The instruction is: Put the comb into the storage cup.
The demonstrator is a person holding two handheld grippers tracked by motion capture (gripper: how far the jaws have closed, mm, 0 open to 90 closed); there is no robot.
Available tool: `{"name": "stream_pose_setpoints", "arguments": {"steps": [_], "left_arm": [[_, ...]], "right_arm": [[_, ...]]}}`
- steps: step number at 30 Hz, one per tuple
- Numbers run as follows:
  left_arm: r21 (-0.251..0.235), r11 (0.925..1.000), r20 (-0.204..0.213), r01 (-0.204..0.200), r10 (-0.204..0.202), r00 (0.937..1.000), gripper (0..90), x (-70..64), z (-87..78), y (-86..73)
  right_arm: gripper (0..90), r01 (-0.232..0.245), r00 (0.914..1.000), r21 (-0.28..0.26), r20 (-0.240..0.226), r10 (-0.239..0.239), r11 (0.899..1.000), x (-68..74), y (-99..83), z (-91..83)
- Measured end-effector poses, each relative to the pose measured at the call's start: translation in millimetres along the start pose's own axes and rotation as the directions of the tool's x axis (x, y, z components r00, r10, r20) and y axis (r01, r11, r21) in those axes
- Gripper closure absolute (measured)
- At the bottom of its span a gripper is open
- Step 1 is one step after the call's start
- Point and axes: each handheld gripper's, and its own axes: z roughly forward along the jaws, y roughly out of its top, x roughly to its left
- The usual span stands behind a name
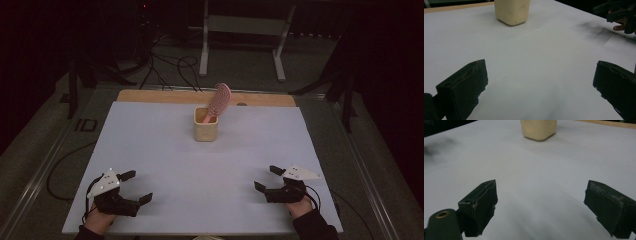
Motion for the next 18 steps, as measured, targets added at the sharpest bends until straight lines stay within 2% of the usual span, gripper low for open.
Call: {"name": "stream_pose_setpoints", "arguments": {"steps": [6, 10, 13, 18], "left_arm": [[-0.006, 1.0000, -0.001, -0.004, 0.004, 1.0000, 0.2, -0.9, -1.0, 0.6], [-0.014, 0.9999, 0.002, 0.002, -0.002, 1.0000, 0.3, -0.7, -1.0, 0.6], [0.003, 1.0000, -0.002, -0.002, 0.002, 1.0000, 0.3, -1.5, 1.1, 0.0], [0.004, 1.0000, -0.002, -0.009, 0.009, 1.0000, 0.2, -2.3, 1.4, -0.3]], "right_arm": [[11.1, -0.013, 0.9996, 0.006, 0.027, 0.012, 1.000, -0.3, -5.4, -11.0], [11.2, 0.010, 0.9985, 0.012, 0.054, -0.011, 1.000, -1.5, -7.9, -13.0], [11.2, 0.004, 0.9990, 0.014, 0.045, -0.005, 1.000, -2.0, -8.2, -11.1], [11.3, 0.003, 0.9996, 0.026, 0.027, -0.003, 1.000, -1.8, -9.3, -6.7]]}}
